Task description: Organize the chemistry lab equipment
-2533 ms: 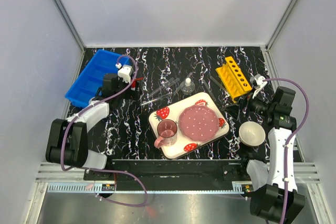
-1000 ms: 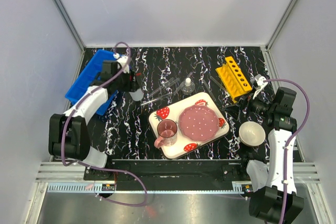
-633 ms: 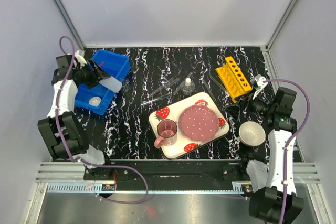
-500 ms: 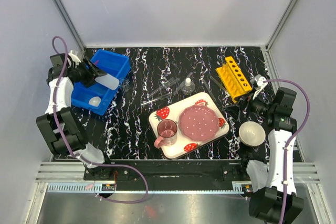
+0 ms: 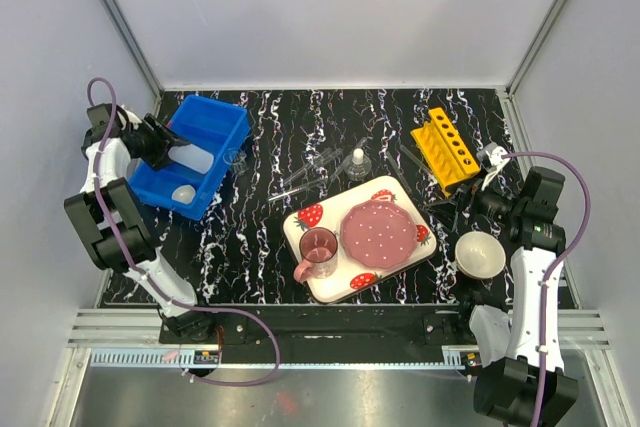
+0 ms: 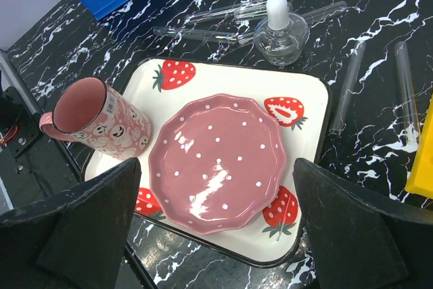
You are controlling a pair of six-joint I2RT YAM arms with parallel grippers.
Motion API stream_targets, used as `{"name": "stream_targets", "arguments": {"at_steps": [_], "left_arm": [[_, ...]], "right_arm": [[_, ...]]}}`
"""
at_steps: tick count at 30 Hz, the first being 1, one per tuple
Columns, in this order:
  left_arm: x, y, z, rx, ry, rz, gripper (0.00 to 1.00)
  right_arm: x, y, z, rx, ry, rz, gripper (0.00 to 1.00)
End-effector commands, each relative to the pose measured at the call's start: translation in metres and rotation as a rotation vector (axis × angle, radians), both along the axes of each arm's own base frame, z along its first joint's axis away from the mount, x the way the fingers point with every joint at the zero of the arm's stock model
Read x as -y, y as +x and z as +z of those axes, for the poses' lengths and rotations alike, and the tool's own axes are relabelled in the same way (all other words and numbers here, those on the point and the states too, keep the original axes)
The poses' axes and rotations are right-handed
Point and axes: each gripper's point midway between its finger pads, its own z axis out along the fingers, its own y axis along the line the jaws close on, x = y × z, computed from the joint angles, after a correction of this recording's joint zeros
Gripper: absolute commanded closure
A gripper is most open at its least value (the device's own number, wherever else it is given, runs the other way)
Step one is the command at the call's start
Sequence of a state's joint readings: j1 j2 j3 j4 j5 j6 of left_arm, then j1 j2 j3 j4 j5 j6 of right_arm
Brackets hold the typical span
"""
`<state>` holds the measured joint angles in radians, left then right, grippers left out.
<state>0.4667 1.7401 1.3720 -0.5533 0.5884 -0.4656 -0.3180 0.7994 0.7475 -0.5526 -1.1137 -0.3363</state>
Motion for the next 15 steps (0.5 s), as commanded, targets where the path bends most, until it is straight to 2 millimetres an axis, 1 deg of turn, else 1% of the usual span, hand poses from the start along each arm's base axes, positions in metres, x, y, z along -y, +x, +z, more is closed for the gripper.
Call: {"name": "stream_targets", "arguments": {"at_steps": [1, 3, 4, 6, 8, 9, 10, 11, 12, 13, 15], "left_arm": [[-0.014, 0.015, 0.001, -0.002, 0.040, 0.015, 0.58], [-0.017, 0.017, -0.002, -0.017, 0.044, 0.016, 0.57], [-0.020, 0.018, -0.009, -0.033, 0.049, 0.015, 0.56], [-0.021, 0.019, -0.016, -0.055, 0.051, 0.013, 0.55], [-0.023, 0.019, -0.018, -0.066, 0.058, 0.007, 0.53], [-0.025, 0.018, -0.022, -0.080, 0.067, 0.010, 0.48], [-0.027, 0.016, -0.025, -0.098, 0.075, 0.008, 0.46], [-0.029, 0.018, -0.022, -0.096, 0.087, 0.008, 0.35], [-0.033, 0.018, -0.023, -0.107, 0.107, 0.016, 0.01], [-0.034, 0.018, -0.022, -0.110, 0.116, 0.012, 0.01], [-0.039, 0.021, -0.010, -0.087, 0.146, 0.021, 0.01]], "right_arm": [[-0.002, -0.002, 0.007, 0.034, 0.002, 0.021, 0.00], [-0.001, -0.002, 0.007, 0.033, 0.001, 0.020, 0.00], [-0.001, -0.001, 0.007, 0.034, 0.001, 0.019, 0.00], [-0.001, -0.002, 0.007, 0.035, -0.001, 0.019, 0.00], [-0.001, -0.001, 0.007, 0.033, -0.001, 0.016, 0.00], [-0.001, -0.002, 0.006, 0.033, -0.001, 0.016, 0.00], [-0.001, -0.001, 0.006, 0.033, -0.001, 0.016, 0.00], [-0.001, -0.001, 0.006, 0.032, -0.001, 0.016, 0.00], [-0.001, -0.001, 0.006, 0.033, -0.001, 0.016, 0.00], [-0.001, -0.001, 0.007, 0.033, -0.001, 0.016, 0.00], [0.000, -0.001, 0.007, 0.033, -0.001, 0.015, 0.00]]}}
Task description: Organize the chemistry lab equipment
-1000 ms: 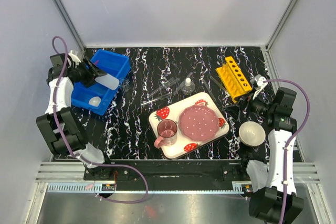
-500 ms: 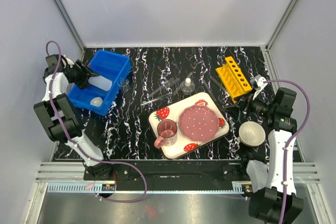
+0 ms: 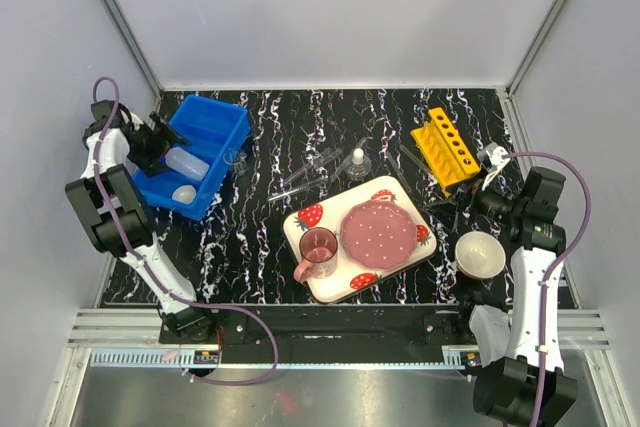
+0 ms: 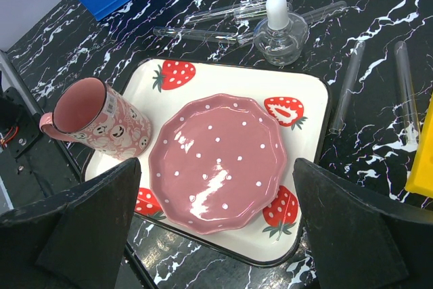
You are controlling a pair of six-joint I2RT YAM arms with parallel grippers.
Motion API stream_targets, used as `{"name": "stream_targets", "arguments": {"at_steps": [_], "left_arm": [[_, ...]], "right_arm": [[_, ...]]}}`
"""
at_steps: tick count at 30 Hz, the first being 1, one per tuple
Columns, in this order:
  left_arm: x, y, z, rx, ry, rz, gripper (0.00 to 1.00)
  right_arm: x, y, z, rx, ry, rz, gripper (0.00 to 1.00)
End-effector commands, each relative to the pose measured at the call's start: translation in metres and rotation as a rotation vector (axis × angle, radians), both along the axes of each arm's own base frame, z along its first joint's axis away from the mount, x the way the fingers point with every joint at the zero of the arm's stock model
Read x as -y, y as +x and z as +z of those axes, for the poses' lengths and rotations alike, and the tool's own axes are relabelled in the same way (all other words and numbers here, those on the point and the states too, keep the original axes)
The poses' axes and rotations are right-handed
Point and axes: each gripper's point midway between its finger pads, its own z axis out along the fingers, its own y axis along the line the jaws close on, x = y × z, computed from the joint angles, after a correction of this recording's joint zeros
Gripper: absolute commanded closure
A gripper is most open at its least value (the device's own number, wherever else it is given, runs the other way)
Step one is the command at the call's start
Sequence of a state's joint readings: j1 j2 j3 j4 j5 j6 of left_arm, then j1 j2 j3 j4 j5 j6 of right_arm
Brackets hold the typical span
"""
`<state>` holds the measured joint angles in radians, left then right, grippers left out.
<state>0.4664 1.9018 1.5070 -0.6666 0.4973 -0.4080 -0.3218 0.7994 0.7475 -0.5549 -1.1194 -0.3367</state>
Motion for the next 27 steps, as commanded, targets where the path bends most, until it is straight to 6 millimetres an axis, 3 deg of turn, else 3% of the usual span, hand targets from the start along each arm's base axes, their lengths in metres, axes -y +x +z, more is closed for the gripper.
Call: {"name": "stream_targets", "arguments": {"at_steps": [1, 8, 10, 11, 12, 14, 16, 19, 20, 22, 27], "left_arm": [[-0.019, 0.013, 0.033, 0.066, 0.113, 0.007, 0.01], [-0.032, 0.003, 0.088, 0.158, 0.262, 0.056, 0.01], [-0.029, -0.002, 0.114, 0.233, 0.296, 0.074, 0.01], [-0.020, -0.008, 0.110, 0.235, 0.295, 0.064, 0.01], [-0.014, -0.016, 0.130, 0.286, 0.330, 0.070, 0.01], [0.004, -0.022, 0.137, 0.327, 0.361, 0.031, 0.01], [0.017, -0.035, 0.161, 0.395, 0.417, 0.010, 0.01], [0.053, -0.050, 0.182, 0.496, 0.406, -0.055, 0.01], [0.076, -0.057, 0.190, 0.542, 0.392, -0.109, 0.01], [0.103, -0.066, 0.198, 0.578, 0.399, -0.175, 0.01], [0.131, -0.096, 0.233, 0.709, 0.449, -0.250, 0.01]], "right_arm": [[-0.001, -0.001, 0.006, 0.032, -0.003, 0.017, 0.00], [-0.001, -0.001, 0.005, 0.029, -0.001, 0.016, 0.00], [-0.001, -0.002, 0.005, 0.032, -0.003, 0.021, 0.00], [-0.001, -0.003, 0.004, 0.034, -0.007, 0.021, 0.00], [-0.001, -0.002, 0.004, 0.037, -0.011, 0.019, 0.00], [0.000, -0.001, 0.003, 0.031, -0.015, 0.012, 0.00], [0.001, -0.001, 0.002, 0.025, -0.015, 0.010, 0.00], [0.003, 0.000, 0.000, 0.017, -0.019, 0.000, 0.00], [0.003, 0.000, 0.000, 0.018, -0.020, -0.003, 0.00], [0.005, 0.001, -0.001, 0.008, -0.022, -0.012, 0.00], [0.008, 0.000, 0.002, 0.011, -0.066, -0.014, 0.00]]}}
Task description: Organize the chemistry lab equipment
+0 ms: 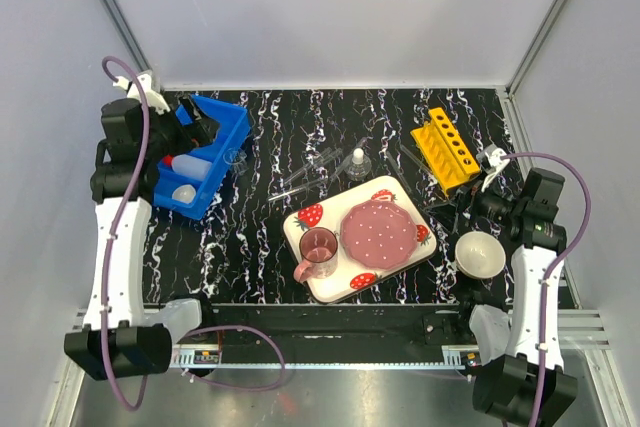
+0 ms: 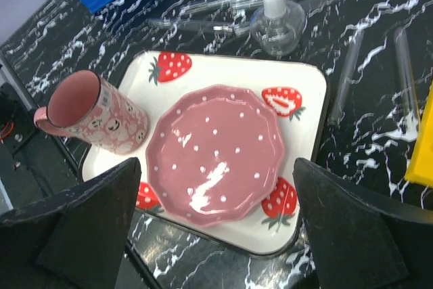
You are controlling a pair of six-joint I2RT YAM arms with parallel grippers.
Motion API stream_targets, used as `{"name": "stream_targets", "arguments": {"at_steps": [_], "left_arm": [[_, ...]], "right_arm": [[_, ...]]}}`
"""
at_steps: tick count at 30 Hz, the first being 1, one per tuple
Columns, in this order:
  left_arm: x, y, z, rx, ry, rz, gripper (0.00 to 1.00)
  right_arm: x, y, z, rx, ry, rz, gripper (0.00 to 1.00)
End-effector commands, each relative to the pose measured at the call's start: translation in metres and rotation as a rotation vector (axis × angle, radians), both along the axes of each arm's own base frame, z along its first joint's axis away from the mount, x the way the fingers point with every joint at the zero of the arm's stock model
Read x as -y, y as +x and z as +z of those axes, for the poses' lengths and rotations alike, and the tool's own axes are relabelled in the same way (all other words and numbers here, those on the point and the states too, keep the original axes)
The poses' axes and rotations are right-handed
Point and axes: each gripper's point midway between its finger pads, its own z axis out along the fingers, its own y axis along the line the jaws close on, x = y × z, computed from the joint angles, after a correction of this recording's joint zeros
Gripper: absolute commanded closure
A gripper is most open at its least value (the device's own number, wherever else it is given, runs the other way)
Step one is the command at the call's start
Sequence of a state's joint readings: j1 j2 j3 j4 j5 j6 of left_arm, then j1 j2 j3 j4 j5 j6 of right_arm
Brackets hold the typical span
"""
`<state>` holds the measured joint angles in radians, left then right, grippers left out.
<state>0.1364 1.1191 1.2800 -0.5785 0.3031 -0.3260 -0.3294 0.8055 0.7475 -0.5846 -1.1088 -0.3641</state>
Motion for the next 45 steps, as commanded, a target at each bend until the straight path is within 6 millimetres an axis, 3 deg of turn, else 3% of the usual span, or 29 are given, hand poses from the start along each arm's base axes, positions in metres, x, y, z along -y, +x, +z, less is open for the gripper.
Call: {"name": "stream_targets", "arguments": {"at_steps": [1, 3, 4, 6, 7, 9, 10, 16, 18, 22, 25, 28, 32, 33, 34, 35, 36, 37, 38, 39, 40, 43, 44, 45], "left_arm": [[0.009, -0.016, 0.030, 0.130, 0.066, -0.043, 0.01], [0.008, -0.026, 0.035, 0.158, 0.094, -0.043, 0.01], [0.006, -0.028, 0.029, 0.151, 0.096, -0.030, 0.01], [-0.003, -0.034, 0.030, 0.161, 0.067, 0.073, 0.01], [-0.001, -0.036, 0.019, 0.147, 0.050, 0.072, 0.01], [0.014, -0.044, 0.027, 0.208, 0.023, -0.009, 0.01], [0.019, -0.047, 0.018, 0.200, 0.014, -0.032, 0.01], [0.052, -0.074, 0.010, 0.217, -0.031, -0.228, 0.01], [0.064, -0.079, 0.003, 0.190, -0.064, -0.280, 0.01], [0.088, -0.085, -0.027, 0.103, -0.088, -0.350, 0.01], [0.101, -0.083, -0.046, 0.048, -0.060, -0.369, 0.01], [0.103, -0.075, -0.066, -0.019, -0.001, -0.330, 0.01], [0.082, -0.045, -0.094, -0.120, 0.122, -0.138, 0.01], [0.087, -0.039, -0.093, -0.122, 0.137, -0.151, 0.01], [0.086, -0.026, -0.109, -0.172, 0.179, -0.135, 0.01], [0.083, -0.017, -0.113, -0.178, 0.243, -0.143, 0.01], [0.083, -0.004, -0.103, -0.161, 0.278, -0.146, 0.01], [0.082, 0.009, -0.122, -0.217, 0.333, -0.154, 0.01], [0.074, 0.016, -0.127, -0.240, 0.419, -0.157, 0.02], [0.074, 0.030, -0.114, -0.223, 0.449, -0.155, 0.04], [0.072, 0.042, -0.133, -0.285, 0.494, -0.163, 0.05], [0.066, 0.068, -0.146, -0.355, 0.563, -0.177, 0.12], [0.067, 0.077, -0.142, -0.343, 0.571, -0.183, 0.15], [0.066, 0.084, -0.155, -0.374, 0.579, -0.189, 0.17]], "right_arm": [[0.007, -0.003, 0.013, 0.015, -0.077, -0.011, 0.00], [0.012, -0.001, 0.019, 0.026, -0.129, -0.002, 0.00], [0.012, -0.004, 0.033, 0.022, -0.146, -0.004, 0.00], [0.015, -0.002, 0.039, 0.000, -0.160, 0.010, 0.00], [0.014, -0.005, 0.052, -0.008, -0.160, 0.016, 0.00], [0.015, -0.002, 0.056, -0.043, -0.158, 0.031, 0.00], [0.015, -0.005, 0.065, -0.058, -0.161, 0.031, 0.00], [0.019, 0.008, 0.077, -0.134, -0.226, 0.043, 0.00], [0.020, 0.020, 0.069, -0.181, -0.263, 0.032, 0.00], [-0.013, 0.029, 0.045, -0.256, -0.336, 0.119, 0.00], [-0.024, 0.046, 0.030, -0.297, -0.361, 0.114, 0.00], [-0.030, 0.063, 0.021, -0.310, -0.354, 0.122, 0.01], [-0.044, 0.078, 0.011, -0.332, -0.312, 0.155, 0.00], [-0.049, 0.083, 0.012, -0.318, -0.290, 0.165, 0.00], [-0.051, 0.084, 0.008, -0.336, -0.273, 0.166, 0.00], [-0.053, 0.085, 0.007, -0.336, -0.262, 0.169, 0.00], [-0.056, 0.088, 0.005, -0.327, -0.245, 0.172, 0.00], [-0.057, 0.088, 0.005, -0.327, -0.236, 0.171, 0.00], [-0.058, 0.087, 0.003, -0.326, -0.230, 0.174, 0.00], [-0.059, 0.087, -0.001, -0.322, -0.225, 0.177, 0.00], [-0.059, 0.086, 0.000, -0.311, -0.220, 0.175, 0.00], [-0.061, 0.079, -0.006, -0.292, -0.204, 0.184, 0.00], [-0.062, 0.079, -0.006, -0.276, -0.196, 0.188, 0.00], [-0.062, 0.075, -0.013, -0.287, -0.195, 0.193, 0.00]]}}
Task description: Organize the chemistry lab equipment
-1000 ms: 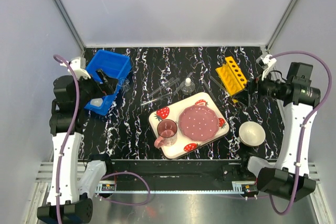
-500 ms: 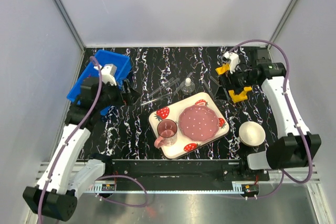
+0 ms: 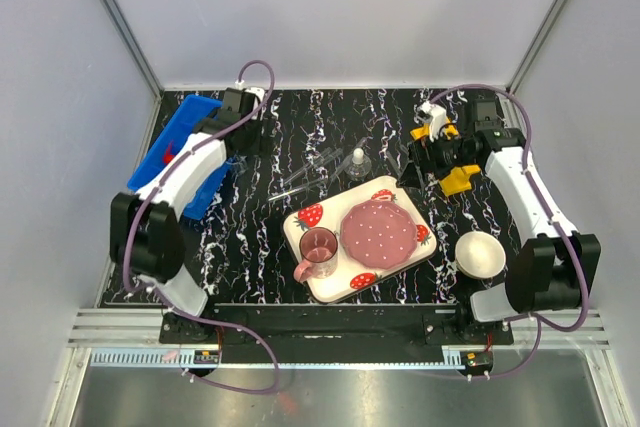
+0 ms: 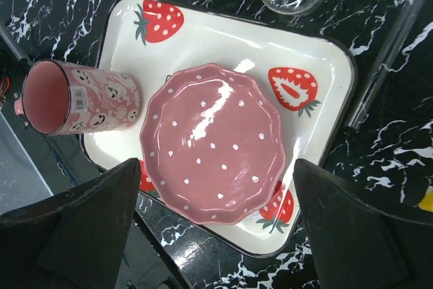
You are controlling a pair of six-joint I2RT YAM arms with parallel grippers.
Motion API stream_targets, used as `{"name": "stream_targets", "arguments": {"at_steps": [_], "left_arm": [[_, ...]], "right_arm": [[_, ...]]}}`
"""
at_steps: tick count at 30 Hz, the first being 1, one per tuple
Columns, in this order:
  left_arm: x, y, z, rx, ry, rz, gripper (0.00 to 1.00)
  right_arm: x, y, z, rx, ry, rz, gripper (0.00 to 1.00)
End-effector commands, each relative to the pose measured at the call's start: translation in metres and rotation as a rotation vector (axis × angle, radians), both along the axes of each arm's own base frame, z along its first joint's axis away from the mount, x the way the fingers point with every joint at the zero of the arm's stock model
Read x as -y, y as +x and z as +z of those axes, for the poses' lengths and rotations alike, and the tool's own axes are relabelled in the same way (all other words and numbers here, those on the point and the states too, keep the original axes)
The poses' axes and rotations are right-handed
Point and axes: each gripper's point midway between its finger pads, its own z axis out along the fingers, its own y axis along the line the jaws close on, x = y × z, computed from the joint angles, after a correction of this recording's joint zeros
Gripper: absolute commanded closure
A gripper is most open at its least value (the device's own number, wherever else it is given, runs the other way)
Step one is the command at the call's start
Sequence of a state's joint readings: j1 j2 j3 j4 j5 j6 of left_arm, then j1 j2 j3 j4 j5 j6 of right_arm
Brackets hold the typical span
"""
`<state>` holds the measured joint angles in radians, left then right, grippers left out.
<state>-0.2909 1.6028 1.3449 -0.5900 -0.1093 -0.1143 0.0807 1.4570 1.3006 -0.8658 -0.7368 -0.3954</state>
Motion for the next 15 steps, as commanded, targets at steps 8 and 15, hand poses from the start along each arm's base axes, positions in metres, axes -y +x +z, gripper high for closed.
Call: {"name": "stream_targets", "arguments": {"at_steps": [8, 15], "left_arm": [[-0.030, 0.050, -0.025, -0.075, 0.142, -0.019, 0.36], [-0.032, 0.050, -0.057, -0.170, 0.128, -0.055, 0.50]], "right_arm": [[-0.010, -0.014, 0.012, 0.132, 0.066, 0.038, 0.00], [-0.010, -0.014, 0.007, 0.105, 0.070, 0.034, 0.00]]}}
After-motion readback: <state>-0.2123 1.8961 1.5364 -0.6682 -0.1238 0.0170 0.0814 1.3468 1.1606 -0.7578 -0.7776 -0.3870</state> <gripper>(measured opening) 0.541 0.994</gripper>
